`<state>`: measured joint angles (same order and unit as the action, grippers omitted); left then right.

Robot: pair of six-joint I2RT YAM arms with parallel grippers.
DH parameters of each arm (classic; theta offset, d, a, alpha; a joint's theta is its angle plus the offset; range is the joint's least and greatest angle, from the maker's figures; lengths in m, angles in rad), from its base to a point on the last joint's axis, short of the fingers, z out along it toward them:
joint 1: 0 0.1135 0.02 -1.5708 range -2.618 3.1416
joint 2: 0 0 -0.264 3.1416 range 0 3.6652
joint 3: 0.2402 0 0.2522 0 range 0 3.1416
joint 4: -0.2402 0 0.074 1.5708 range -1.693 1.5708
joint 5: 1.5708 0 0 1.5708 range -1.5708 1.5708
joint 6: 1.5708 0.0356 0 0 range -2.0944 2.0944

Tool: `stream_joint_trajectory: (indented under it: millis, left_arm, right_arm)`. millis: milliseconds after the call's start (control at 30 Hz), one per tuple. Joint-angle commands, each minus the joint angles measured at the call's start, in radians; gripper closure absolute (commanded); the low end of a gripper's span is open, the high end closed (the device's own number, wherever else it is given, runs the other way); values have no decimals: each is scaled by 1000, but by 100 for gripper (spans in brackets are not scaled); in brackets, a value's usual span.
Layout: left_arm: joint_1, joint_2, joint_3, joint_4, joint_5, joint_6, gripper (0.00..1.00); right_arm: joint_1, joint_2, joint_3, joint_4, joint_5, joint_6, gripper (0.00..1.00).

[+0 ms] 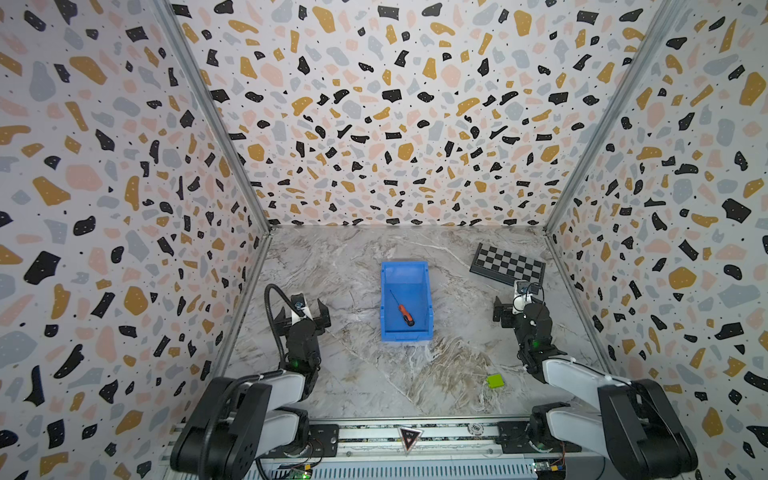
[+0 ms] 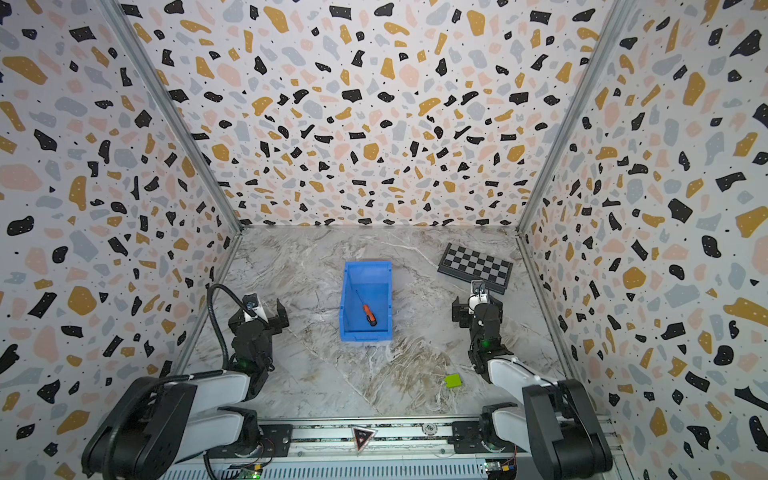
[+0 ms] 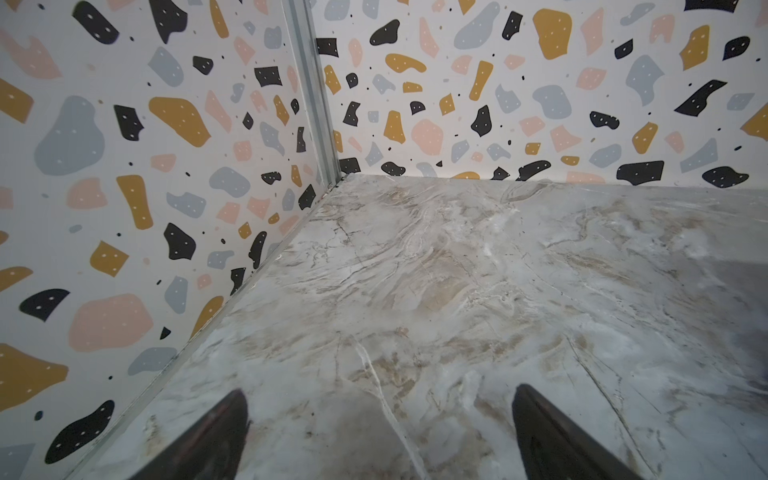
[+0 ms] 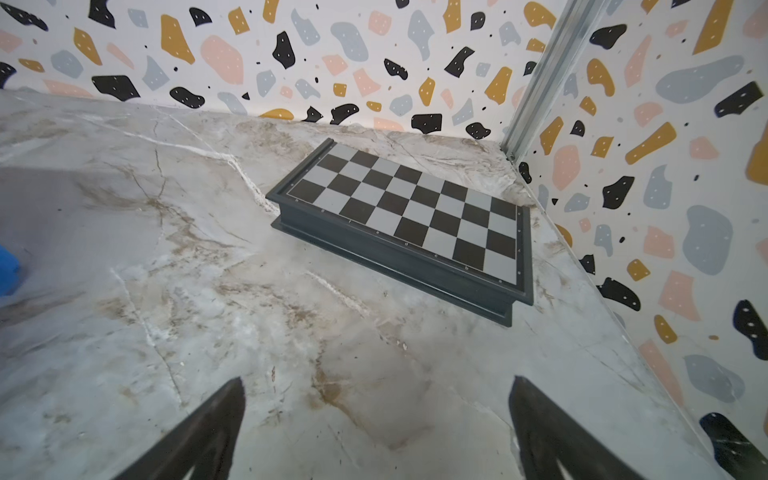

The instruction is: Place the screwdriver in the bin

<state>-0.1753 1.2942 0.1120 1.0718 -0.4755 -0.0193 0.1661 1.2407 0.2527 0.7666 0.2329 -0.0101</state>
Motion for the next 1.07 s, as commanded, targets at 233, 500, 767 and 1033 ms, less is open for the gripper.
stream_joint_trajectory:
  millis: [233, 500, 767, 1033]
  left_arm:
    - [78, 101, 55, 122, 168, 0, 0]
    - [86, 103, 57, 119, 186, -4, 0]
    - [88, 99, 48, 134, 241, 16, 0]
    - [88, 100, 56, 116, 167, -13, 0]
  right_arm:
    - [-87, 244, -42, 467, -199, -7, 1]
    - [-122, 245, -44, 467, -246, 13, 1]
    - [-70, 242, -43, 461, -160, -14, 1]
    - [-89, 245, -30, 442, -209, -7, 1]
